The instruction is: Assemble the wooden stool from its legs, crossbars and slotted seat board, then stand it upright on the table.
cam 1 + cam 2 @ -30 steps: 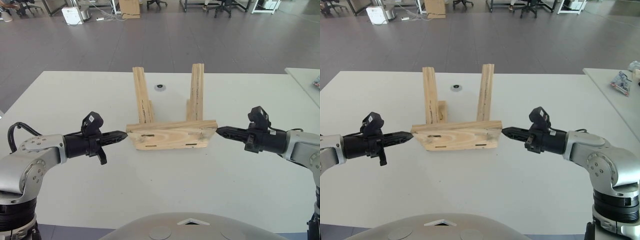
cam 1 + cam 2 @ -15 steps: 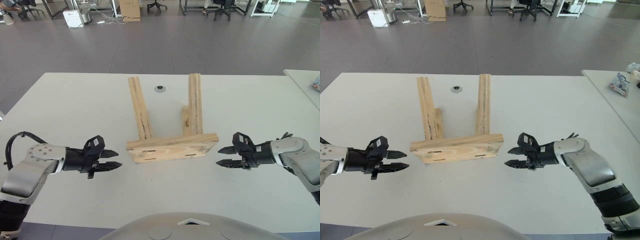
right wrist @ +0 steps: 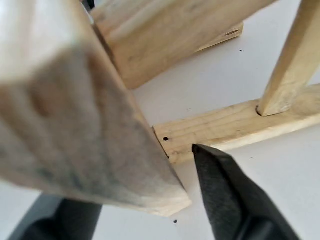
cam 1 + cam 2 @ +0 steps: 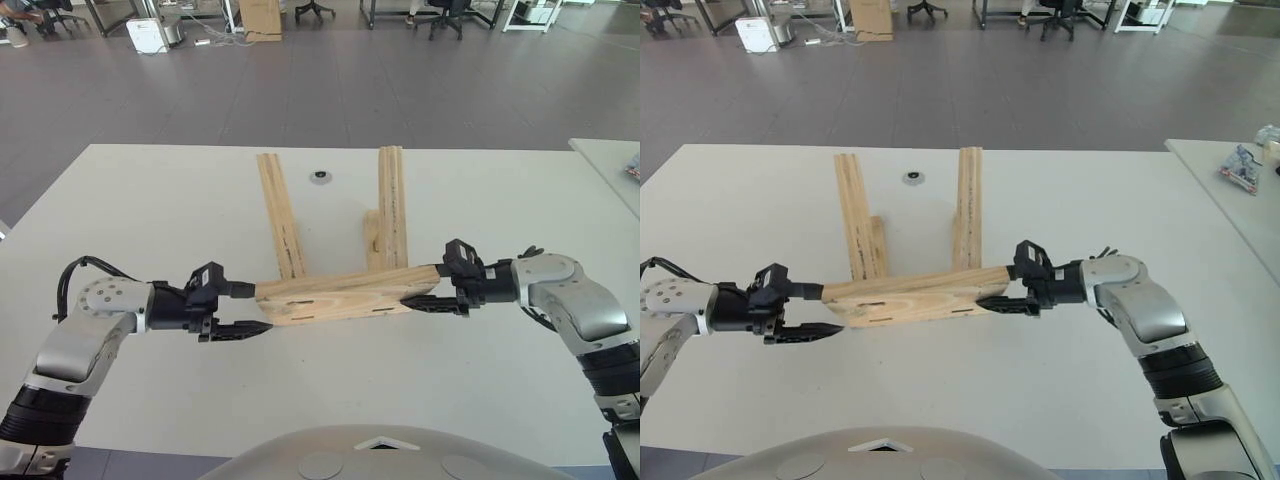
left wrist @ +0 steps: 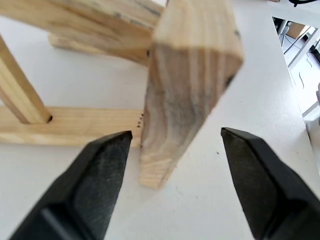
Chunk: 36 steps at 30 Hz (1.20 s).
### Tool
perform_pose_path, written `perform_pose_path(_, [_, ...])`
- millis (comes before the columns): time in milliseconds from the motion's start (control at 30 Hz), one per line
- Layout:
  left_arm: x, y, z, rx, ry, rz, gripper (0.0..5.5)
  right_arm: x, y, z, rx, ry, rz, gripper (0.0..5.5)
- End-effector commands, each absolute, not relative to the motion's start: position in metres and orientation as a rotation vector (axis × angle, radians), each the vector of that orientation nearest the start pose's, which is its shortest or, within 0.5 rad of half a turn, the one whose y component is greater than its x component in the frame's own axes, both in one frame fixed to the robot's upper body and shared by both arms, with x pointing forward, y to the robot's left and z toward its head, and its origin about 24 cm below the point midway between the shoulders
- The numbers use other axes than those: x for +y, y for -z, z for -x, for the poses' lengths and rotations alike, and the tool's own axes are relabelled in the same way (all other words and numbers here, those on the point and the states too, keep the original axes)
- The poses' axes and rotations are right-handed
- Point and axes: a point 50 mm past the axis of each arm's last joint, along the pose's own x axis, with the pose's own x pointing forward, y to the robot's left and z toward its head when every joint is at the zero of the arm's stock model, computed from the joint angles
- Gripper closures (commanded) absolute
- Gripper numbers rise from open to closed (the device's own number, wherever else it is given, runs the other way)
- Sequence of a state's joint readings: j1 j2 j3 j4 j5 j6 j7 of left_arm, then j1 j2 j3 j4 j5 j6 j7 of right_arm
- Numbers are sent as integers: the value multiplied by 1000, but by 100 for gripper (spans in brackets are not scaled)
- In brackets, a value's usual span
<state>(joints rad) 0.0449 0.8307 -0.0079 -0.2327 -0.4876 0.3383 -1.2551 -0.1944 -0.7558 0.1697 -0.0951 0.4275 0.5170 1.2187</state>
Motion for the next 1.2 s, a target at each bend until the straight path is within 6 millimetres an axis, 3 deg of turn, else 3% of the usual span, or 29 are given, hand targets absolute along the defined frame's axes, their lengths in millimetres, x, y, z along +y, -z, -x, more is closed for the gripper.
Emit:
perform_pose_path(33, [209, -74, -206, 407, 1351, -283, 250, -191, -86, -236, 535, -1355, 136, 332])
perform_pose_path(100, [204, -66, -208, 400, 1365, -254, 278, -192, -87, -235, 544, -1365, 129, 352])
perform_pose_path(200, [200, -73, -215, 359, 1374, -194, 332, -189, -98, -237, 524, -1380, 66, 353])
perform_pose_path(267, [198, -89, -223, 320, 1369, -133, 373, -185, -112, -241, 492, -1385, -16, 353])
perform_pose_path(367, [194, -128, -243, 241, 1341, -10, 379, -174, -143, -246, 435, -1410, -178, 353])
perform_pose_path(467, [182, -182, -268, 168, 1346, 135, 379, -156, -200, -265, 288, -1444, -375, 353])
perform_pose_path(533, [175, -217, -285, 168, 1393, 323, 379, -148, -241, -279, 178, -1471, -443, 353])
perform_pose_path(633, [165, -246, -306, 167, 1381, 490, 379, -144, -287, -300, 46, -1456, -608, 353])
perform_pose_path(700, [157, -256, -321, 155, 1303, 582, 379, -143, -303, -319, 8, -1343, -732, 356])
perform_pose_path(767, [155, -260, -347, 151, 1070, 691, 379, -139, -301, -339, 56, -1164, -818, 365])
perform_pose_path(867, [170, -252, -384, 221, 680, 848, 379, -139, -272, -366, 196, -813, -922, 366])
perform_pose_path(1000, [176, -239, -398, 371, 432, 859, 379, -150, -238, -374, 321, -518, -885, 366])
perform_pose_path(1133, [183, -229, -401, 538, 308, 1047, 379, -161, -244, -380, 337, -344, -906, 366])
perform_pose_path(1200, [188, -214, -404, 594, 168, 1078, 379, -163, -236, -385, 384, -191, -935, 365])
